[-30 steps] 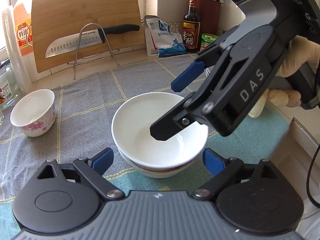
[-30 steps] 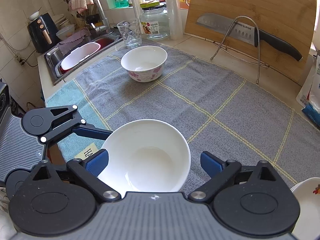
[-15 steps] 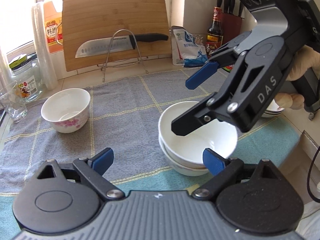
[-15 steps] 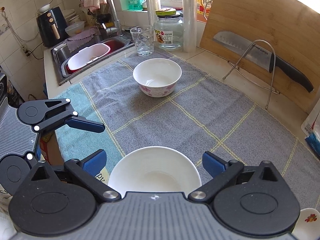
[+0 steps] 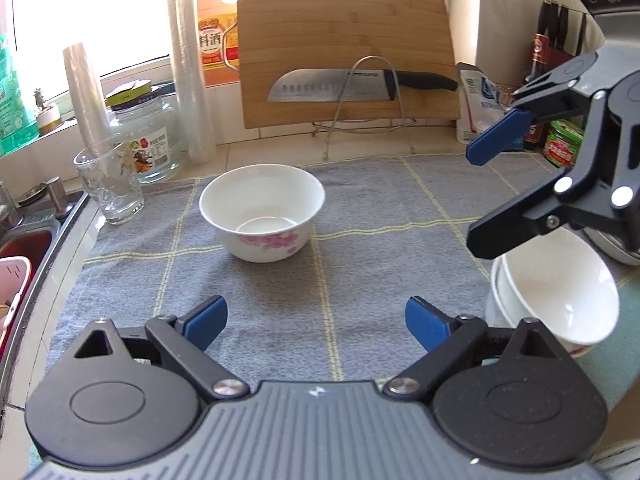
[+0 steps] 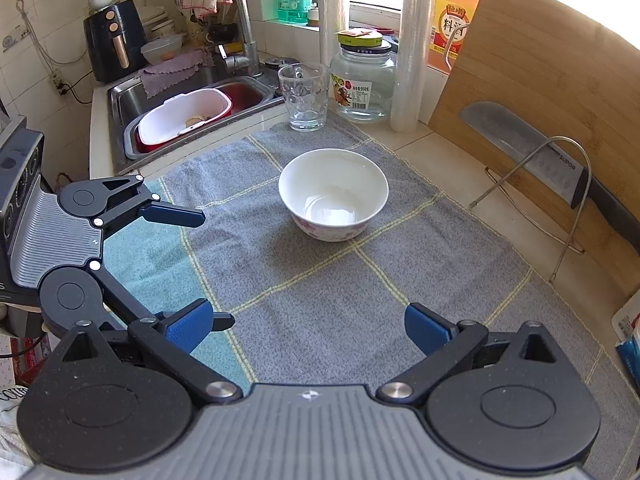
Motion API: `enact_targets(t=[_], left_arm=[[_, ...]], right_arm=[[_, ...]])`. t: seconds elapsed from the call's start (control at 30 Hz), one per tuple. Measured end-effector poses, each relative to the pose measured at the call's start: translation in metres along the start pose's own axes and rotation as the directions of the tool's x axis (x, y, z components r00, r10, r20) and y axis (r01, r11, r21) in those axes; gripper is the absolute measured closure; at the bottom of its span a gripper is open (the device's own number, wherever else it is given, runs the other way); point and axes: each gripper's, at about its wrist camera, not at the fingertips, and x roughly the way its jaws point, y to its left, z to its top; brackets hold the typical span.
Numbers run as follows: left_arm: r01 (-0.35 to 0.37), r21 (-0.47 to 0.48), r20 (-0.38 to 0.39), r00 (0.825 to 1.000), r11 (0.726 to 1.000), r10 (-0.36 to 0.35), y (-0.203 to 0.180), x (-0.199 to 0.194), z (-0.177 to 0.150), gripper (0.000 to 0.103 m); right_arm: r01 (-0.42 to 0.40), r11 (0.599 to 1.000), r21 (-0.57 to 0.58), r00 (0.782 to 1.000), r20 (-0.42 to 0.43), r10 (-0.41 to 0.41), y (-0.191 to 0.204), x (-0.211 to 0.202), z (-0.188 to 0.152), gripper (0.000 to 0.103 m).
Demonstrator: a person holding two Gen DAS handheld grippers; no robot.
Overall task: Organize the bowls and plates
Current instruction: 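Move the right gripper to the pink flower-print bowl's rim and close it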
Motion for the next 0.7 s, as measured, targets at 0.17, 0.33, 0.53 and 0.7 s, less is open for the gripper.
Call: enact_targets(t=[0.17,0.33,0.53,0.7], left_arm=[[-0.038,-0.026,-0.003,0.999,0.999,0.038,0.016,0.02,0.002,0.007],[-0.068,-0.028,0.032,0.997,0.997,0.069,0.023,0.038,0.01,0.007],[-0.085,-0.009,0.053,0.995,0.996,0.086,0.025,0.058,0.018,0.007],[-0.082,-0.016,0.054,0.995,0.996,0.083,0.027,0.073,0.021,0.007]], right_arm=[[-0.003,0.999,-0.032,1.0,-0.013,0.002,-0.007,0.019,0.023,0.0],[-0.014,0.999,-0.052,1.0,-0.023,0.013,-0.018,0.039,0.046,0.0],[-0.049,0.997,-0.055,0.998,-0.048,0.047,-0.033,0.069,0.067,0.0],[-0.084,0.996,-0.036,0.994,-0.072,0.081,-0.046,0.095,0.079,0.001]])
